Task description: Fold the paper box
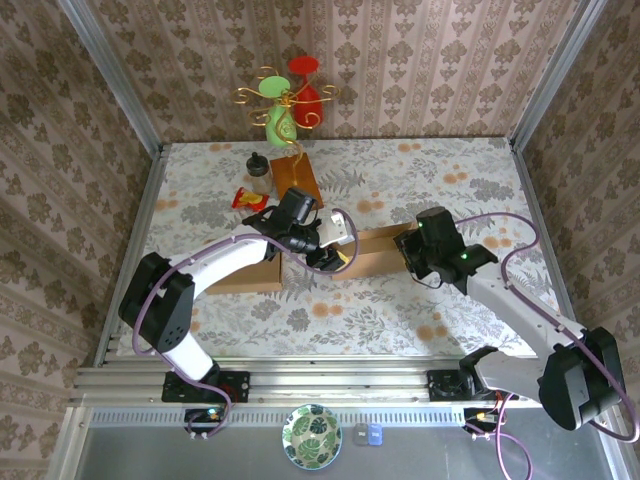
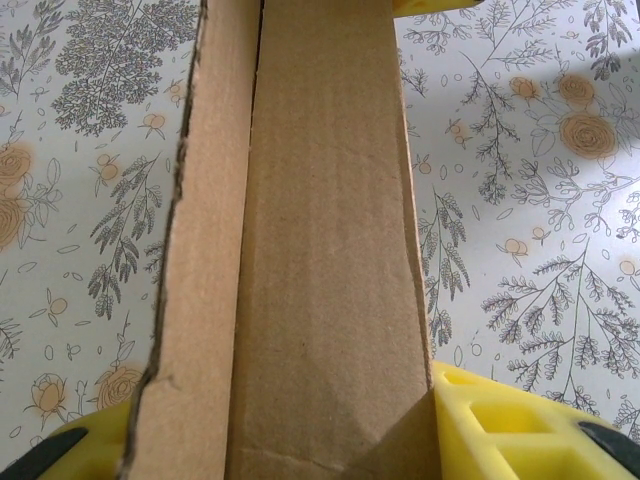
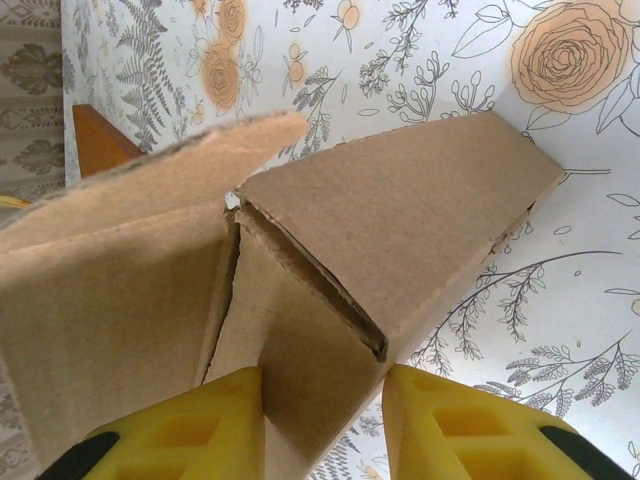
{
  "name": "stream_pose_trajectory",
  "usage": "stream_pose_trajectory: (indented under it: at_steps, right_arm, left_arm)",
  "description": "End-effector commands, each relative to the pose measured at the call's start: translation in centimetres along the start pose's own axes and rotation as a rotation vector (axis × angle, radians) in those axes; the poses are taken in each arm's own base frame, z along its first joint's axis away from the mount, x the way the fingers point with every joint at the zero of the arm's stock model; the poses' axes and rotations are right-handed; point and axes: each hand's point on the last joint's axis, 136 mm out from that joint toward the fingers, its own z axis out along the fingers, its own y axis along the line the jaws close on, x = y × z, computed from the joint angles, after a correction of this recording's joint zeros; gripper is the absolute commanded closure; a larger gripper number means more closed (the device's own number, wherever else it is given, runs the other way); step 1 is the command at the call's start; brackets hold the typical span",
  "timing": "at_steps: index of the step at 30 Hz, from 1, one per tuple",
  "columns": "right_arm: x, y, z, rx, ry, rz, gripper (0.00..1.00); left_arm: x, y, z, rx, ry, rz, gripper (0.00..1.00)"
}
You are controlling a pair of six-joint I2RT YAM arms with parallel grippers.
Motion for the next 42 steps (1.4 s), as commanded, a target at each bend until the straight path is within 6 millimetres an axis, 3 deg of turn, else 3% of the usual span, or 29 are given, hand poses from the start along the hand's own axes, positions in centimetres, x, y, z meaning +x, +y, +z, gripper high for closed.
stream_pose_trajectory:
  at_steps: [1,9,14,20,25,32,42]
  right_arm:
    - [1.2,-4.0,0.7,0.173,0.052,0.000,0.67]
    - [1.1,-2.5,0.1,0.147,0.060,-0.060,0.68]
    - [1.3,-1.9,-0.9,0.153,0.081,-0.122,0.62]
    - [0.6,1.3,-3.0,0.071,0.091,-0.305,0.53]
    - [-0.7,4.0,-5.8,-0.036,0.105,-0.583,0.52]
    - [-4.6,4.2,-7.9,-0.109,0.045,-0.953,0.63]
    - [-5.5,2.7,-5.8,0.001,0.105,-1.157,0.58]
  left_arm:
    - [0.4,-1.0,0.4,0.032,0.010,-0.023,0.55]
    - [0.5,-1.2,0.2,0.032,0.005,-0.014,0.56]
    - [0.5,-1.2,0.1,0.029,0.006,-0.012,0.59]
    - [0.4,-1.3,0.1,0.036,0.005,-0.007,0.61]
    - [0.5,-1.3,0.0,0.038,0.006,-0.007,0.61]
    - [0.6,-1.5,0.0,0.046,0.011,-0.002,0.61]
    - [0.7,-1.5,-0.1,0.048,0.023,-0.002,0.60]
